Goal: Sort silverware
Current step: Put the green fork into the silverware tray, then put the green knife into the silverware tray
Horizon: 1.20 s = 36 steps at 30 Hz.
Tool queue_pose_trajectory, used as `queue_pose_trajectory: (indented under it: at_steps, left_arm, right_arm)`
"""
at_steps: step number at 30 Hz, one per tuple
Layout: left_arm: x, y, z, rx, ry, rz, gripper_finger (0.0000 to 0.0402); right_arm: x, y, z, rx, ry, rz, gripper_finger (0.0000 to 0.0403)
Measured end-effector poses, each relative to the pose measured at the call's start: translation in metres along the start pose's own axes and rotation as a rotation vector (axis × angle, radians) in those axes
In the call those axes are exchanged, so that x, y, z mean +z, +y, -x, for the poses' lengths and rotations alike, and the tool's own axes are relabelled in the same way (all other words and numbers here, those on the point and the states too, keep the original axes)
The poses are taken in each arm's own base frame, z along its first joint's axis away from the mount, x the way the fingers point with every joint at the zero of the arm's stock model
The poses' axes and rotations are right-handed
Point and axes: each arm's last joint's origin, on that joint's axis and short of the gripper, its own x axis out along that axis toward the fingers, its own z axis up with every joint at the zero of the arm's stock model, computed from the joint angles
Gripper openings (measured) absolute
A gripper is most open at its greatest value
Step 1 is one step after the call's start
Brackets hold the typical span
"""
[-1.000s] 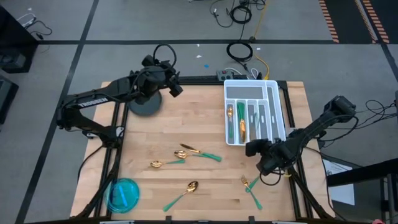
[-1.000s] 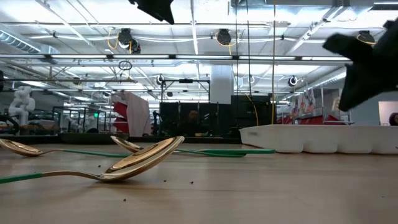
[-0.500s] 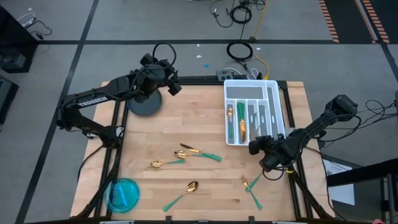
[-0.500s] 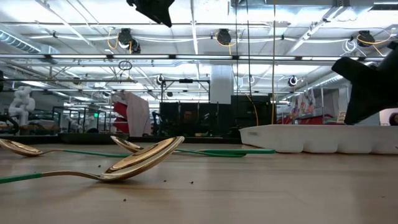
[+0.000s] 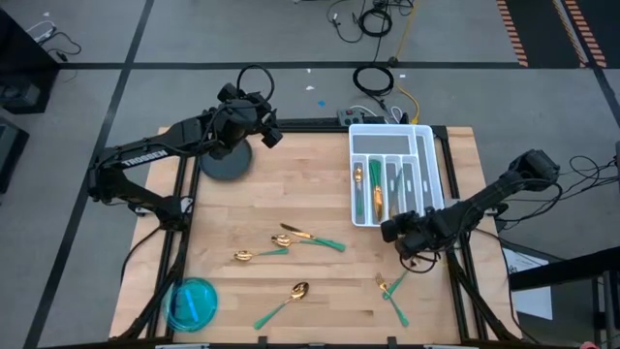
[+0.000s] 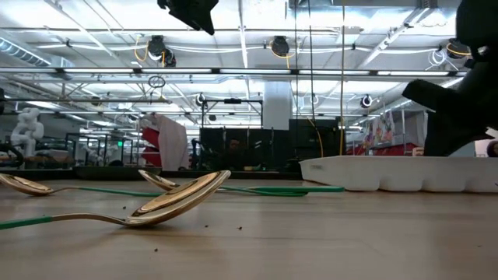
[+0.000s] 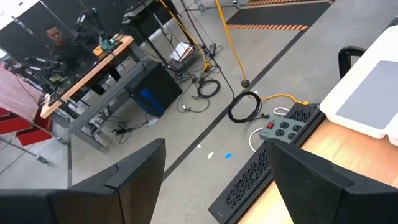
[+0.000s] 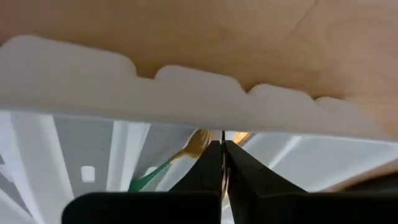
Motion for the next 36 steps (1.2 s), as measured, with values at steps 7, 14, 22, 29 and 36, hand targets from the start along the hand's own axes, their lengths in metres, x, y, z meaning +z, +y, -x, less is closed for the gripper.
queue_pose_trajectory:
  at_steps: [7, 14, 22, 29, 36]
  left_arm:
    - [0.000, 0.000, 0.000, 0.000, 0.000, 0.000, 0.0287]
    - [0.000, 0.000, 0.000, 0.000, 0.002, -0.002, 0.0287]
    - [-0.001, 0.001, -0.001, 0.002, 0.007, -0.014, 0.0287]
    - [-0.002, 0.008, -0.006, 0.028, 0.023, -0.004, 0.0287]
    - [-0.005, 0.013, -0.011, 0.047, 0.043, -0.003, 0.0287]
  right_arm:
    - [-0.003, 0.000, -0.004, 0.028, -0.071, -0.015, 0.0000]
    - [-0.006, -0.002, -0.007, 0.047, -0.118, -0.231, 0.0016]
    - [-0.011, -0.001, -0.010, 0.075, -0.115, -0.426, 0.0093]
    - [-0.013, -0.001, -0.010, 0.057, -0.028, -0.518, 0.0160]
    - [-0.025, -0.002, 0.002, 0.026, 0.129, -0.668, 0.0182]
